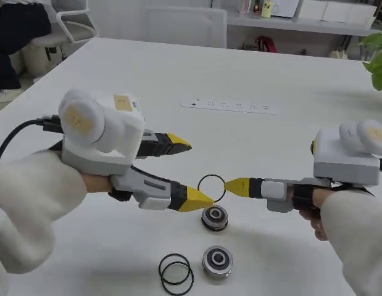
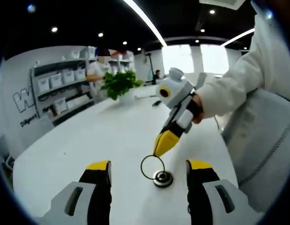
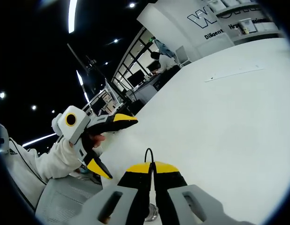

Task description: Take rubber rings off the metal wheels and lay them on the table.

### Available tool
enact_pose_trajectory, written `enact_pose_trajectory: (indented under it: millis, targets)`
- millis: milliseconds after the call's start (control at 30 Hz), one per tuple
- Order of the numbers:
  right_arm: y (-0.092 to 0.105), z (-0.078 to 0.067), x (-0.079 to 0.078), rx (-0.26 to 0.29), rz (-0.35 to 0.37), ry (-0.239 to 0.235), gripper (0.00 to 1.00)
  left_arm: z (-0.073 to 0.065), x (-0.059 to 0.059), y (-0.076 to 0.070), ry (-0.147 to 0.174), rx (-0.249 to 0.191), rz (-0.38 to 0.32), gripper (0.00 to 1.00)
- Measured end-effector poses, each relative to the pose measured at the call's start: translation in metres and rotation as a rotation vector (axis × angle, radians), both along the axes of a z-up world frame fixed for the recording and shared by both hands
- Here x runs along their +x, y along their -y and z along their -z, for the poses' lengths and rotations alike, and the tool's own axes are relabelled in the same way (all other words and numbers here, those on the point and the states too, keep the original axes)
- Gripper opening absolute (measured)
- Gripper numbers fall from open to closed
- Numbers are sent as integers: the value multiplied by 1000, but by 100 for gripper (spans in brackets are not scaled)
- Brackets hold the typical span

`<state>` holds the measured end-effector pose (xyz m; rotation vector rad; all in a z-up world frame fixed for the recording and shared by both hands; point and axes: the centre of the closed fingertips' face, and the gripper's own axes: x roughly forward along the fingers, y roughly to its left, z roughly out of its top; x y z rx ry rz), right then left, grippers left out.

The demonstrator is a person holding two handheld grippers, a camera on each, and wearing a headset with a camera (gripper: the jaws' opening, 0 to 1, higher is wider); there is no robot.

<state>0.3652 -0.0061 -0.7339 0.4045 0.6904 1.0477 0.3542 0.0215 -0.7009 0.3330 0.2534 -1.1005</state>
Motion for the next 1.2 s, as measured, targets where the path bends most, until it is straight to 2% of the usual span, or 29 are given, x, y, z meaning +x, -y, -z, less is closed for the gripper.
enact_pose_trajectory:
  millis: [233, 433, 500, 667, 800, 900, 1100, 1200]
  targets:
    - [-14, -14, -9, 22, -47, 27, 0, -22, -6, -1, 50, -10, -1, 75]
    - [-24, -21, -18, 30, -93, 43, 0, -33, -12, -4, 71, -19, -5, 83]
    - [-28, -21, -21, 27, -110, 46, 0, -36, -15, -5, 79, -25, -7, 86]
    - [-36, -18, -32, 2, -162, 58, 0, -36, -23, -13, 87, 0, -12, 88]
    - [-45, -11, -44, -25, -218, 50, 0, -29, -32, -24, 72, 24, -34, 88]
    - [-51, -5, -52, -45, -257, 48, 0, -26, -39, -28, 64, 23, -42, 90]
    - [-57, 4, -65, -64, -310, 27, 0, -9, -52, -37, 15, 33, -54, 91]
    - [-59, 9, -70, -75, -333, 16, 0, -5, -55, -41, 1, 36, -60, 93]
